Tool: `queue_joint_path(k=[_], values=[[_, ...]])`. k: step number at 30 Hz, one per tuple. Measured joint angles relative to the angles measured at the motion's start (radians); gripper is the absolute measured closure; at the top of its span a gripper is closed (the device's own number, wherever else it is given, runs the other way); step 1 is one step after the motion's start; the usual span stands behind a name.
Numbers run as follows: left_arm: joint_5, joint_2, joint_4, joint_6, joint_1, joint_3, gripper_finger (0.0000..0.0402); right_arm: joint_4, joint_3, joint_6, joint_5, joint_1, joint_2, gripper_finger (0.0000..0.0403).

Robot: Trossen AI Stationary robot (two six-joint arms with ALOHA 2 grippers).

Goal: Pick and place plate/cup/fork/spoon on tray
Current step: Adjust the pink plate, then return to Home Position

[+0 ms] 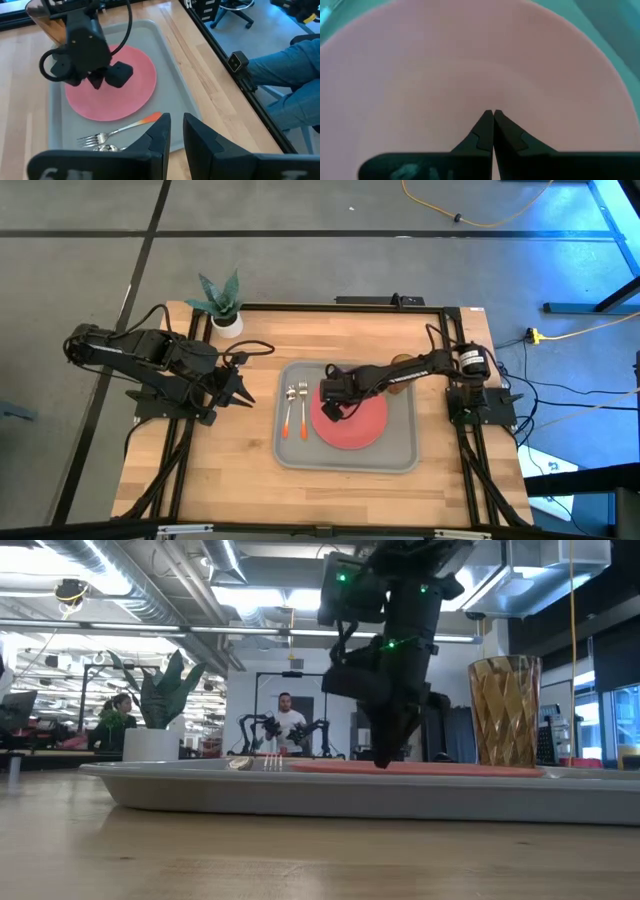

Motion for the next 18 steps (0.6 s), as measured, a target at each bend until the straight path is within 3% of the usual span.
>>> queue_joint_path(k=[5,18], values=[[0.000,0.000,0.000,0.000,0.000,0.000,0.0356,-0.113,0.046,0.029,0.099,0.025,0.000,0.0397],[-0.001,0.000,-0.035,-0.002,0.000,0.000,0.0356,-0.739,0.373,0.261,0.464,0.244,-0.005,0.0397]])
